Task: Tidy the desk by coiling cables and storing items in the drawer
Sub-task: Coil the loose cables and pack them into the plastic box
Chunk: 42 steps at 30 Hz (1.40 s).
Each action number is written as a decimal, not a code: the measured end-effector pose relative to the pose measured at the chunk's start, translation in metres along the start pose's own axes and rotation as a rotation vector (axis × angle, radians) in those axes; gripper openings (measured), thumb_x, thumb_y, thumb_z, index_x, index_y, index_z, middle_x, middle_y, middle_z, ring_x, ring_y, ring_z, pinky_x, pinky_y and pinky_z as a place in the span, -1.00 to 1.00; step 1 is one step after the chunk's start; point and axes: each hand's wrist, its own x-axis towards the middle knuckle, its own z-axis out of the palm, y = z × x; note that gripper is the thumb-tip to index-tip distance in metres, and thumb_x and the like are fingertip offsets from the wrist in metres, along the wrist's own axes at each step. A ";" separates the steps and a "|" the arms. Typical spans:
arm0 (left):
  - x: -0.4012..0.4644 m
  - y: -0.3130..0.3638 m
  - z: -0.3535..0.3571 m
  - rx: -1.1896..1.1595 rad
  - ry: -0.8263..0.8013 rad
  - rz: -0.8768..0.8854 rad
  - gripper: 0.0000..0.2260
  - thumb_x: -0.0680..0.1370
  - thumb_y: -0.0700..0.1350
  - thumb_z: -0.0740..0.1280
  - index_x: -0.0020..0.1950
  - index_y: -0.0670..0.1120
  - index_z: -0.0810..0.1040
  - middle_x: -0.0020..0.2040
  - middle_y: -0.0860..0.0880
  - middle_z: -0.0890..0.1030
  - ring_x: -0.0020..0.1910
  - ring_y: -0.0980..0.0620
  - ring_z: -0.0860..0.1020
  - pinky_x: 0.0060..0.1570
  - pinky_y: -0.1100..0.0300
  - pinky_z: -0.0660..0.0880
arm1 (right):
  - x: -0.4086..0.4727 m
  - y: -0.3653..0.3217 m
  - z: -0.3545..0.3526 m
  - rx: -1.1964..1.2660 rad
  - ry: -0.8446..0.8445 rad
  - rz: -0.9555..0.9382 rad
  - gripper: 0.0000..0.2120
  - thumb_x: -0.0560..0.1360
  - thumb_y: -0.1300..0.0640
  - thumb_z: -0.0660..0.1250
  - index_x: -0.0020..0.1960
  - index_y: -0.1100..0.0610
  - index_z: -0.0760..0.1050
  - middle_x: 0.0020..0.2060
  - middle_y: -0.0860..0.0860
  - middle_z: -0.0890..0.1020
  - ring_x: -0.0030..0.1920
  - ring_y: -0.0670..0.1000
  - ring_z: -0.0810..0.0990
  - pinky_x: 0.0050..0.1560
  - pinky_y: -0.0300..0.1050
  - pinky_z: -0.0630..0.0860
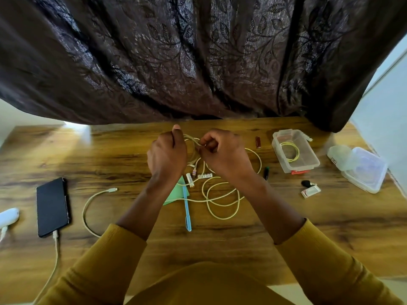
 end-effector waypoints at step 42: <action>-0.006 -0.005 -0.003 -0.011 -0.086 0.473 -0.57 0.73 0.07 0.14 -0.36 0.13 0.35 -0.52 0.20 0.34 -0.57 0.19 0.38 -0.48 0.25 0.19 | -0.007 0.019 -0.004 0.965 -0.309 0.354 -0.71 0.56 0.17 0.43 0.20 0.33 0.59 0.03 0.27 0.67 0.07 0.26 0.67 0.22 0.30 0.58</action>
